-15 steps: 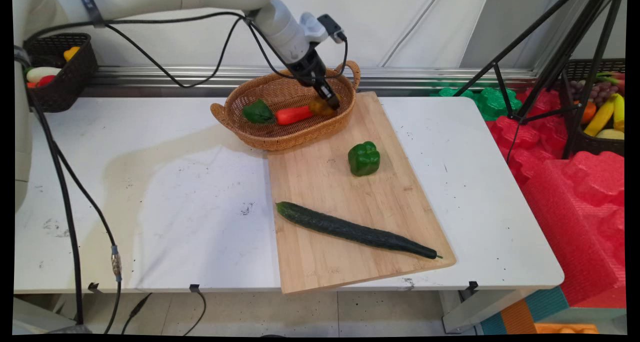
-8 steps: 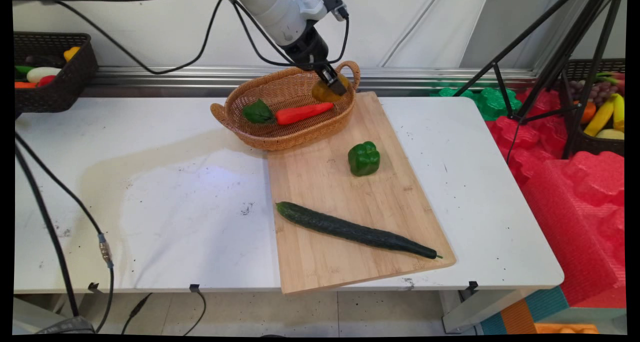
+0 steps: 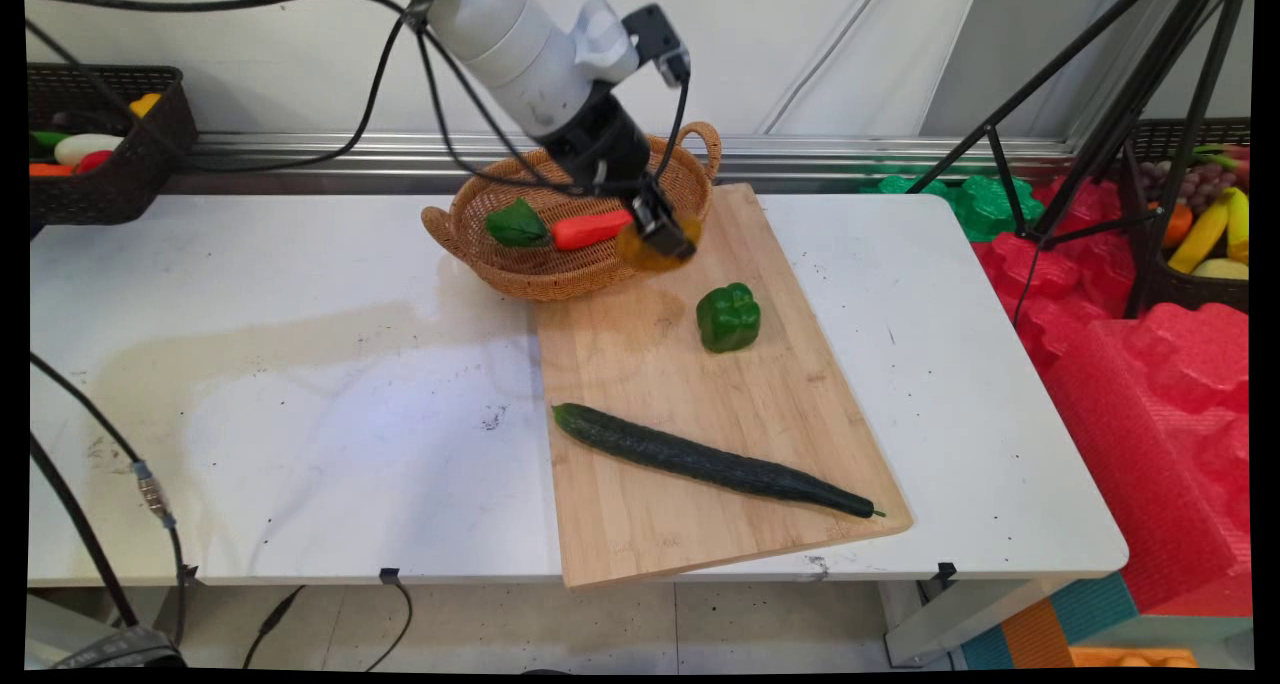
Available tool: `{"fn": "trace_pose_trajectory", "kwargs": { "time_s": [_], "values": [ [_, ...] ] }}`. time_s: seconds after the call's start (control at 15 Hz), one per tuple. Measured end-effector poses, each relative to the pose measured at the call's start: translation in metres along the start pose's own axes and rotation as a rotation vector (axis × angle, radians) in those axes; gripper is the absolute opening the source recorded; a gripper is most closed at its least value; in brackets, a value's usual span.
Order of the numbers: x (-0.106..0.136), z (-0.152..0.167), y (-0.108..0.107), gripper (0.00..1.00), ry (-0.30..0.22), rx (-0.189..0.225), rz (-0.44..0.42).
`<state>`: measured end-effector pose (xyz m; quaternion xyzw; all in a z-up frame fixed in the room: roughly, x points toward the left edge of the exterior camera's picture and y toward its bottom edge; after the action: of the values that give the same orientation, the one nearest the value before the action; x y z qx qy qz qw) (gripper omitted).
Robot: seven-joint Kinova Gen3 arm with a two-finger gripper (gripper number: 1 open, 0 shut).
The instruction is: Place the picked object on the cutting board
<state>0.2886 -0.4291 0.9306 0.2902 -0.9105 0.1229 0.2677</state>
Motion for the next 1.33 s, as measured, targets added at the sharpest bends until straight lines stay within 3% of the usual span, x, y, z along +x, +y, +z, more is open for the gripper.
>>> {"fn": "trace_pose_trajectory", "kwargs": {
  "time_s": [0.27, 0.53, 1.33],
  "values": [
    [-0.009, -0.003, 0.031, 0.0, -0.024, -0.039, 0.037],
    [-0.017, 0.009, 0.052, 0.0, -0.057, -0.046, 0.03],
    [-0.029, 0.063, 0.056, 0.0, -0.134, -0.028, 0.09]
  ]
}}
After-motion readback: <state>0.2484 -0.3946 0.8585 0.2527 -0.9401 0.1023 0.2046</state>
